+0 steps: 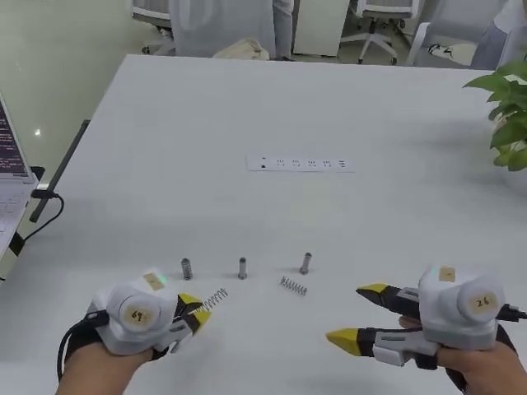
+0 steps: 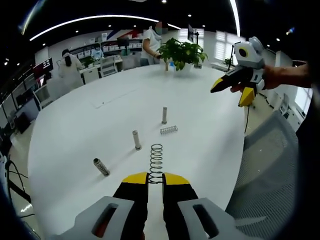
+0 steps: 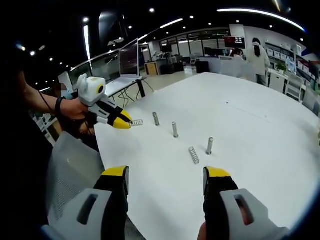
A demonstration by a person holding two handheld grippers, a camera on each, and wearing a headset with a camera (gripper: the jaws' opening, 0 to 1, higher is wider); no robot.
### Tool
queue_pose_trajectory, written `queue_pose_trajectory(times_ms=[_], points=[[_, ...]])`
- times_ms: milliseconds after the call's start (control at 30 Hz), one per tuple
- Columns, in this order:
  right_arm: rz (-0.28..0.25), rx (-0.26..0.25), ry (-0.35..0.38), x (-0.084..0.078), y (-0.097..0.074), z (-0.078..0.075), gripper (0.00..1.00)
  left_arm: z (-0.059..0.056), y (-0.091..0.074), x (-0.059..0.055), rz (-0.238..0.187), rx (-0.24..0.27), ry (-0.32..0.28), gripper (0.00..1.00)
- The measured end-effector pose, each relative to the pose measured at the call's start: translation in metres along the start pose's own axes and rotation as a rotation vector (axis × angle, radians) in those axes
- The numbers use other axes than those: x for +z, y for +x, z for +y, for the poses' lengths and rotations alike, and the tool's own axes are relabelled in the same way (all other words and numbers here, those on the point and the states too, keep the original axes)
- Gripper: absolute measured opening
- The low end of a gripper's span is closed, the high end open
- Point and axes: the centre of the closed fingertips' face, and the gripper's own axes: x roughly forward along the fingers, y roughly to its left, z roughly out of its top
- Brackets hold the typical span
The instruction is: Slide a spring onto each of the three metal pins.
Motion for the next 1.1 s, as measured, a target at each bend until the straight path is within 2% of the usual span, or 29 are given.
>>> queue_pose_trajectory(times_ms=[333,433,667,867,967,1100], points=[[-0.028,0.059,-0.027,0.015,0.010,0.017,0.52,-0.024,-0.004,0.033,-0.045,-0.060,0.100,0.02],[-0.030,0.078,-0.033,0.018,0.013,0.022,0.50,-0.038,-0.004,0.045,-0.058,-0.092,0.155,0.02],[-0.037,0.120,-0.044,0.023,0.019,0.032,0.47,-0.063,-0.002,0.068,-0.093,-0.158,0.211,0.03],[-0.053,0.159,-0.060,0.030,0.021,0.040,0.44,-0.082,-0.001,0.081,-0.108,-0.207,0.274,0.03],[-0.047,0.178,-0.063,0.030,0.022,0.044,0.41,-0.090,-0.001,0.086,-0.117,-0.231,0.287,0.03],[-0.046,0.215,-0.074,0.030,0.022,0.052,0.39,-0.098,0.000,0.089,-0.119,-0.252,0.319,0.03]])
